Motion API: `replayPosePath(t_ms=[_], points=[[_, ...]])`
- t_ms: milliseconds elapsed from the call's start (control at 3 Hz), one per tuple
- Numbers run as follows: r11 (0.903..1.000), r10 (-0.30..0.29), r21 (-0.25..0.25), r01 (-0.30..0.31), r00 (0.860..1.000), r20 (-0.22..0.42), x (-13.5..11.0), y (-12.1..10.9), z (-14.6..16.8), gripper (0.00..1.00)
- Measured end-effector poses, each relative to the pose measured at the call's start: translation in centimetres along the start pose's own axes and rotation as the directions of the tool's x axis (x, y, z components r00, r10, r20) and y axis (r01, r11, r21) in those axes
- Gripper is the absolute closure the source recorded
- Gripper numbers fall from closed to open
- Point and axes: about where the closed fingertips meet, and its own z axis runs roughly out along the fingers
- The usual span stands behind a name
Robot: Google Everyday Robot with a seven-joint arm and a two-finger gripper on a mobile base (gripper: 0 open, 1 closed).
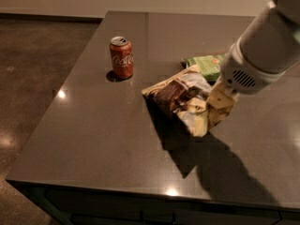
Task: Move brown chip bag near green jalapeno chip bag
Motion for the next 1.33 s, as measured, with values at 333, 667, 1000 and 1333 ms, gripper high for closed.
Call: replayPosePath(t_ms=[333, 667, 1000, 1333], points=[[0.9979, 0.026, 0.059, -0.025, 1.0, -0.017, 1.7, -4.3, -0.7, 0.85], [0.9949, 0.048, 0.09, -0.045, 0.998, -0.029, 3.4, -7.0, -1.0, 0.62], [0.9932, 0.065, 0.098, -0.062, 0.997, -0.033, 4.9, -8.5, -1.1, 0.39], [0.9933, 0.083, 0.084, -0.08, 0.996, -0.032, 6.4, -9.1, -0.8, 0.15]])
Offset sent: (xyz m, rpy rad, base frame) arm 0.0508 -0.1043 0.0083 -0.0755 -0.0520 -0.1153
